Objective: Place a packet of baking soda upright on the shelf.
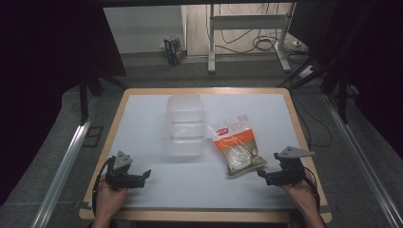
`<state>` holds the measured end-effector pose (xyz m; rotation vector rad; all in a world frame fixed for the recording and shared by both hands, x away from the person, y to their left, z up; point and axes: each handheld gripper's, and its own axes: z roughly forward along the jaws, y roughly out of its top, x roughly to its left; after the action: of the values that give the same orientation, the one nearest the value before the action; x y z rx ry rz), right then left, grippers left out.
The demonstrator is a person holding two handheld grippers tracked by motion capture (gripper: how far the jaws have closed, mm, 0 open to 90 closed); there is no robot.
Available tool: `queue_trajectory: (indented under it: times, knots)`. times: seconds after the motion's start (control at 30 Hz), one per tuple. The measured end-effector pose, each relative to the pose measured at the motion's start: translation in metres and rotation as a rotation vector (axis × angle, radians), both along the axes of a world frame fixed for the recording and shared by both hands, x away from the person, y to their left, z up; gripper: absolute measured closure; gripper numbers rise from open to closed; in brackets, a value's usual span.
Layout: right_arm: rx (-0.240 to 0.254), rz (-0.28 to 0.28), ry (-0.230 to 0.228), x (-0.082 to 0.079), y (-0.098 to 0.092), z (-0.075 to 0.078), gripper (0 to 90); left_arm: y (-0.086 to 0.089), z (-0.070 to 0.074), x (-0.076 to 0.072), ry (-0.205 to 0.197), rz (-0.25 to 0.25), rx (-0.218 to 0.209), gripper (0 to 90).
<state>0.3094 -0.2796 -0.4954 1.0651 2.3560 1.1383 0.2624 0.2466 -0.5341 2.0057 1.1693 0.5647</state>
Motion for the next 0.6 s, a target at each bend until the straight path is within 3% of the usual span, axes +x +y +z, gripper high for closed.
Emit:
queue_trajectory:
  times: [0.1, 0.17, 0.2, 0.27, 0.47, 0.6]
  knots:
    - [-0.011, 0.018, 0.005, 0.001, 0.000, -0.002, 2.4, -0.006, 0.001, -0.001, -0.029, -0.053, -0.008, 0.4]
    - [0.002, 0.018, 0.001, 0.000, -0.002, -0.001, 2.4, -0.009, 0.002, -0.002, -0.043, -0.064, 0.007, 0.3]
    - [0.042, 0.009, -0.007, 0.000, -0.006, 0.000, 2.4, -0.014, 0.002, -0.002, -0.055, -0.087, 0.024, 0.3]
    - [0.050, 0.003, -0.007, 0.002, -0.009, -0.001, 2.2, -0.017, 0.001, -0.002, -0.052, -0.097, 0.033, 0.2]
    - [0.040, 0.007, 0.040, 0.009, -0.009, -0.008, 2.0, -0.021, 0.000, -0.002, -0.044, -0.097, 0.056, 0.2]
    - [0.036, 0.005, 0.043, 0.010, -0.008, -0.008, 2.2, -0.018, 0.000, -0.002, -0.044, -0.089, 0.037, 0.2]
